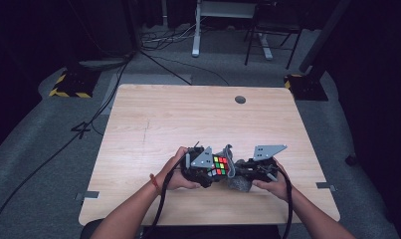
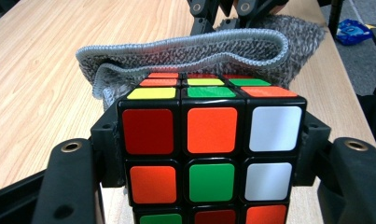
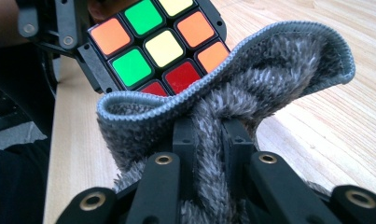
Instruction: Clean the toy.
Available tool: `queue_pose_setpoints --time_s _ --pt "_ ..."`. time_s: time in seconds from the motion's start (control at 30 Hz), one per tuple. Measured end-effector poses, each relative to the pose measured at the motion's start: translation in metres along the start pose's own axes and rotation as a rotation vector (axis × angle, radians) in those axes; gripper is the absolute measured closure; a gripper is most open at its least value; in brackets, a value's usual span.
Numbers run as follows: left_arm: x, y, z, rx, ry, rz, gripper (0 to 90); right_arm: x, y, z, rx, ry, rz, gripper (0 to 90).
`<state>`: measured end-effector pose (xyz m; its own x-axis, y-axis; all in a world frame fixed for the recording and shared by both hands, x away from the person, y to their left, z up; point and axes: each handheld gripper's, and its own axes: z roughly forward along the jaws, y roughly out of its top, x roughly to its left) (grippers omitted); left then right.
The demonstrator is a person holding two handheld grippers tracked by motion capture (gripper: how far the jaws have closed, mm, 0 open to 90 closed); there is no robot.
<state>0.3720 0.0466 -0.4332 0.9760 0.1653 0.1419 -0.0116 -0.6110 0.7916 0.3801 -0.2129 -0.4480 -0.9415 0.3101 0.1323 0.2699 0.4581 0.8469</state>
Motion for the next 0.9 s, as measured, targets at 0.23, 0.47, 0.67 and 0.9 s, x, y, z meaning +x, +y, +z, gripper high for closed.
queue_pose_setpoints --time_s 0.23,0.47,0.67,0.9 --pt "-0.001 0.000 0.000 0.003 -0.009 0.003 33.1 0.004 0.000 -0.008 -0.044 0.011 0.007 79.8" --pt "-0.002 0.000 0.006 0.063 0.028 0.014 33.2 0.009 0.008 -0.013 -0.058 -0.051 -0.049 79.8" --pt "-0.005 0.002 0.016 0.084 0.014 0.009 33.4 0.024 0.026 -0.019 -0.105 -0.073 -0.123 79.9" --pt "-0.005 0.001 0.017 0.094 0.019 0.004 33.4 0.037 0.036 0.005 -0.023 -0.107 -0.204 80.0"
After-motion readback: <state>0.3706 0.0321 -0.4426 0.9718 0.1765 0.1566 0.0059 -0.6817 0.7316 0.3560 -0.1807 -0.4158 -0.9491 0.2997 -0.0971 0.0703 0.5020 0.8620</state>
